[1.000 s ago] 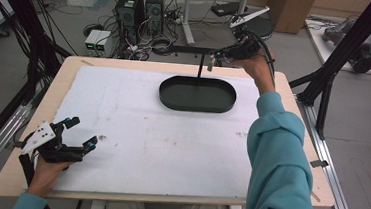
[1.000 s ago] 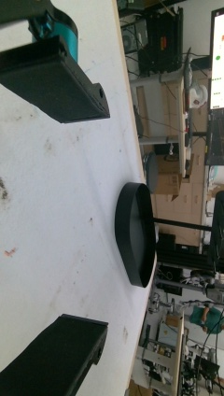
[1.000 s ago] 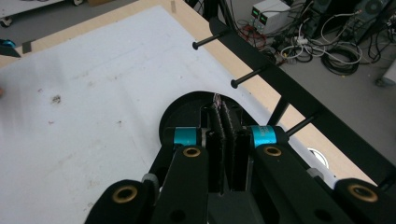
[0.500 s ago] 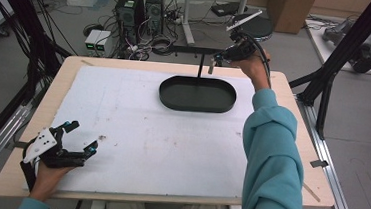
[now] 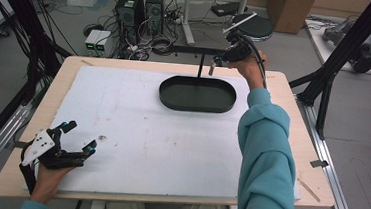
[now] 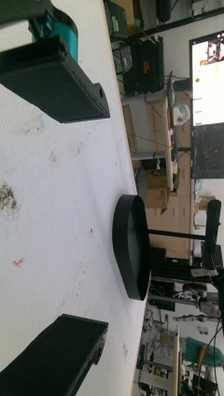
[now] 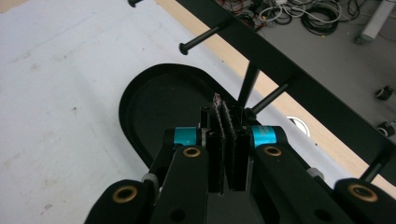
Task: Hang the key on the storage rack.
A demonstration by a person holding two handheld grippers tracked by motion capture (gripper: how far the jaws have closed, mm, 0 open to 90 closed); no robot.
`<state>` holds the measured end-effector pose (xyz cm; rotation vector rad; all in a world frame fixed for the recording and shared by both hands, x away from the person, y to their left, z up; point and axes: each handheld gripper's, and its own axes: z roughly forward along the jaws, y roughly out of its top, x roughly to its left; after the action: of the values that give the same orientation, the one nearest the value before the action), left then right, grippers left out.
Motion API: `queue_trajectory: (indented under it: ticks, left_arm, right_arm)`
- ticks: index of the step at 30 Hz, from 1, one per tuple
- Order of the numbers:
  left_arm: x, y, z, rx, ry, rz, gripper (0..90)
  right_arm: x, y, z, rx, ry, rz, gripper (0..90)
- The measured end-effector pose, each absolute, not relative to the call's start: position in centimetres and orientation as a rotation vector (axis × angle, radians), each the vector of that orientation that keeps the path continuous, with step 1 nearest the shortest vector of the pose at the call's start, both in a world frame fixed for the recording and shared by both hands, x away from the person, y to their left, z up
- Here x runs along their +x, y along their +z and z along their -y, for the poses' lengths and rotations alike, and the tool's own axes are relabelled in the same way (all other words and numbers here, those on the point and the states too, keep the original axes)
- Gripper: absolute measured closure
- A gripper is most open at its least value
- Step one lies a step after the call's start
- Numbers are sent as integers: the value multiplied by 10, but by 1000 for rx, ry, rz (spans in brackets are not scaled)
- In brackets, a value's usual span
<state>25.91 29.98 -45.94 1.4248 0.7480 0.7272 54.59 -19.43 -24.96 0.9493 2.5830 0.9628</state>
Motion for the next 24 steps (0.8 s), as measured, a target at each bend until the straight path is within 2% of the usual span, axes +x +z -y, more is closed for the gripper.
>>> queue_trajectory:
  ticks: [24]
  left_arm:
    - [259,-459,-299,1428,722,-752,17]
  right_arm:
    - [551,-257,198,1013,949,-2515,888]
